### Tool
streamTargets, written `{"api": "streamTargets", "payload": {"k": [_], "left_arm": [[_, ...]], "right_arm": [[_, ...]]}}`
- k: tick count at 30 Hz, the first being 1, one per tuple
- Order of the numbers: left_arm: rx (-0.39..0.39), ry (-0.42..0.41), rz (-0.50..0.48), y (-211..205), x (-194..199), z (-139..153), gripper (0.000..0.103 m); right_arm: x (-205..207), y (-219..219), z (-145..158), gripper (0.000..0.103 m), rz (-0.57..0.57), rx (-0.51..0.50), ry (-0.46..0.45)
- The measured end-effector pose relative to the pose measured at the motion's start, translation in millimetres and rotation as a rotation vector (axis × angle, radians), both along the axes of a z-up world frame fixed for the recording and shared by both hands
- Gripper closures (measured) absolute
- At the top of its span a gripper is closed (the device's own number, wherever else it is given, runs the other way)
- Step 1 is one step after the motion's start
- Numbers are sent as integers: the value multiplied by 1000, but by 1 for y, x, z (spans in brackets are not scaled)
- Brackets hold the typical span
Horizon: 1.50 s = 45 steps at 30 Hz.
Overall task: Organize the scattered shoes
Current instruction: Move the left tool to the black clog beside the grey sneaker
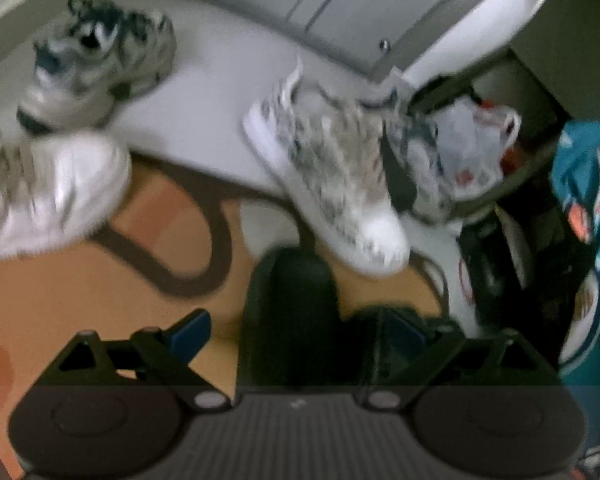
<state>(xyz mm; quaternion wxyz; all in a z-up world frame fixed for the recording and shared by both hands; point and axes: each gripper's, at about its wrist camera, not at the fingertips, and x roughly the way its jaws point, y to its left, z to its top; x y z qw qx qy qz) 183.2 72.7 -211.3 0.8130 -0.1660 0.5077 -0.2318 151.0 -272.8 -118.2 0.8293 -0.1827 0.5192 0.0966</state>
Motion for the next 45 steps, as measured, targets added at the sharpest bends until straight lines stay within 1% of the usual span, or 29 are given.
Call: {"api": "streamTargets", "payload": {"k": [4,6,8,11,13,15,18,20,22,25,27,31,34,36,39,40,41,43,45], "left_arm": [[10,-65,-16,-10,15,17,8],[22,-78,-31,-16,21,19,8],[45,-95,-54,-24,31,22,8],[106,-139,-82,-40,48,27,8],[149,-190,-118,-54,64,28,9],[164,-211,-130,-59,80,26,9],[168,-223,-130,-86,105,27,9],[173,-215,-129,-101,120,27,9],[190,-216,-121,-116,137,25,9],[187,-217,-111,-132,154,23,9],[185,-228,-126,-143,163,21,9],[223,-260,-188,-183,185,13,9],[276,-286,-195,-208,203,5,9],[281,-269,-200,-217,213,-1,9],[247,-212,-208,-227,227,-12,9],[237,-191,-217,-231,232,-16,11],[230,-177,-223,-233,234,-19,16],[216,-144,-237,-238,240,-26,19],[223,-125,-244,-243,243,-32,23]], "right_arm": [[5,-8,0,10,-17,8,9],[7,-12,0,10,-26,13,13],[10,-15,1,10,-34,17,17],[14,-21,1,10,-47,23,24],[16,-25,1,10,-56,27,28],[19,-29,1,10,-65,32,32],[20,-31,3,9,-70,33,28],[21,-32,3,9,-70,39,31],[22,-34,3,9,-79,48,35],[25,-40,6,9,-118,64,16],[26,-43,9,9,-150,75,-3],[26,-45,11,9,-167,92,-7],[26,-46,12,9,-171,104,-5],[26,-46,13,9,-174,111,-4],[26,-47,14,9,-178,123,-2],[26,-47,14,9,-180,126,-1],[26,-47,14,9,-181,130,0],[26,-48,15,9,-184,138,1],[26,-48,16,9,-187,145,3]]}}
